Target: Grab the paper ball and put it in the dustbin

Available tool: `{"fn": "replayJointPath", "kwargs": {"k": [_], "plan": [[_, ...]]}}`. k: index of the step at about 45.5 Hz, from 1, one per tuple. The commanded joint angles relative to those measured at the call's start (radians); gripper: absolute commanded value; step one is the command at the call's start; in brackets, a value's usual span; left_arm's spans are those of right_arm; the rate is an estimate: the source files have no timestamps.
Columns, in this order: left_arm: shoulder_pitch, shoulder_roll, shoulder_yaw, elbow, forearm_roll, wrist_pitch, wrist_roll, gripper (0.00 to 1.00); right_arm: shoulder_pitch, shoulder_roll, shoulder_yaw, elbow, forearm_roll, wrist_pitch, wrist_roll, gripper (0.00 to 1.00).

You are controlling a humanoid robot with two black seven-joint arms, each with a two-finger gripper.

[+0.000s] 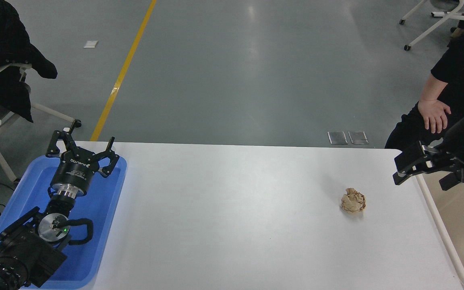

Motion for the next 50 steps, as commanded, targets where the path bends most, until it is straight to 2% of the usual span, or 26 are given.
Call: {"fn": "replayJointPath", "kwargs": {"k": [1, 50], "plan": [[0.0, 0.0, 0.0, 0.0, 0.0, 0.0, 0.003, 1.0, 0.004, 0.0, 0.0, 0.0, 0.001, -0.013, 0.0, 1.0], [0.0, 0.0, 0.0, 0.0, 0.0, 0.0, 0.0, 1.0, -0.021, 0.009, 0.002, -0.021, 0.001, -0.019, 0.0, 1.0]]}}
